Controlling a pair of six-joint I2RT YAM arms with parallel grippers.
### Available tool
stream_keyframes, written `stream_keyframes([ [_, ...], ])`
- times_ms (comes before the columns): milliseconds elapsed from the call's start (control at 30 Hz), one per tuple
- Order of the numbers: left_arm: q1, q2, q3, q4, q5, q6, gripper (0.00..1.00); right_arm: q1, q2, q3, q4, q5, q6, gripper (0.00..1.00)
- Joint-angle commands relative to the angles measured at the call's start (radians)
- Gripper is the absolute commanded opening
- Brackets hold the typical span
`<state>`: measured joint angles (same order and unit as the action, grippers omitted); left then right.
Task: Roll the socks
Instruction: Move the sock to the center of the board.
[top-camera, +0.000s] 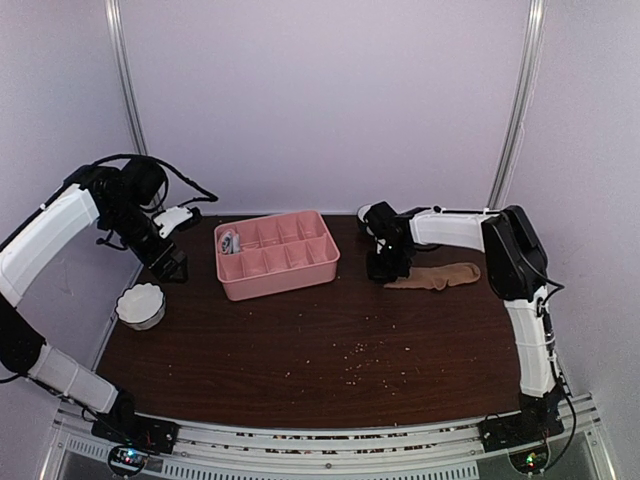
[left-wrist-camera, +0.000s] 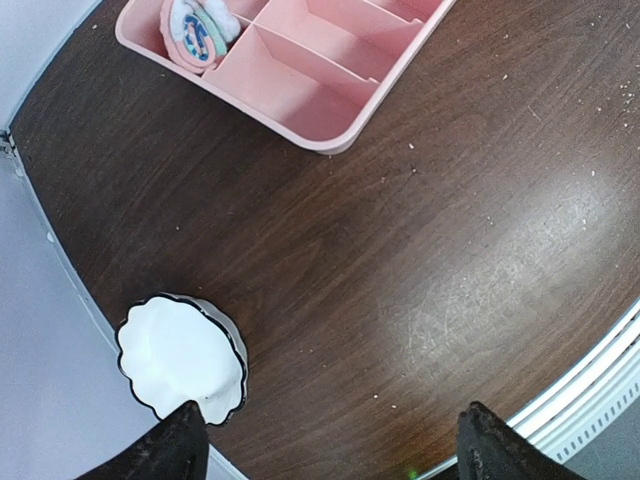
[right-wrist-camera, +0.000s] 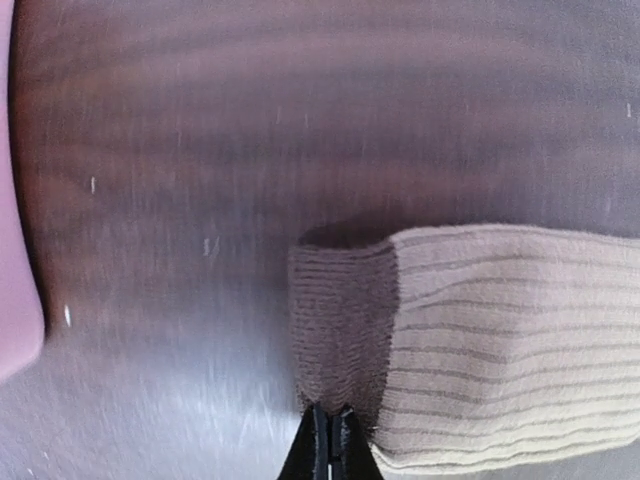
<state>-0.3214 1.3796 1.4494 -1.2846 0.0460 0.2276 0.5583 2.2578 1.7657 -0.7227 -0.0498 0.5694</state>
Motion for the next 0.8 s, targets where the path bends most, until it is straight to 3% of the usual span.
stream_keyframes([
  [0, 0.005, -0.041, 0.021, -0.024, 0.018, -0.017, 0.87, 0.058, -0.069, -0.136, 0.010, -0.029, -0.020, 0.00],
  [167, 0.005, -0.075, -0.016, -0.024, 0.005, 0.005, 0.87, 0.167, -0.170, -0.287, 0.121, -0.038, -0.047, 0.00],
  [400, 0.005, -0.087, -0.080, -0.007, 0.011, 0.043, 0.87, 0.427, -0.276, -0.451, 0.252, -0.053, -0.183, 0.00],
  [533, 0.004, -0.107, -0.122, 0.020, 0.092, 0.114, 0.87, 0.556, -0.300, -0.558, 0.312, -0.113, -0.237, 0.00],
  [667, -0.002, -0.124, -0.160, 0.048, 0.223, 0.206, 0.87, 0.603, -0.341, -0.648, 0.328, -0.159, -0.247, 0.00],
  [767, -0.030, -0.109, -0.173, 0.055, 0.274, 0.258, 0.87, 0.601, -0.418, -0.695, 0.326, -0.140, -0.235, 0.35],
])
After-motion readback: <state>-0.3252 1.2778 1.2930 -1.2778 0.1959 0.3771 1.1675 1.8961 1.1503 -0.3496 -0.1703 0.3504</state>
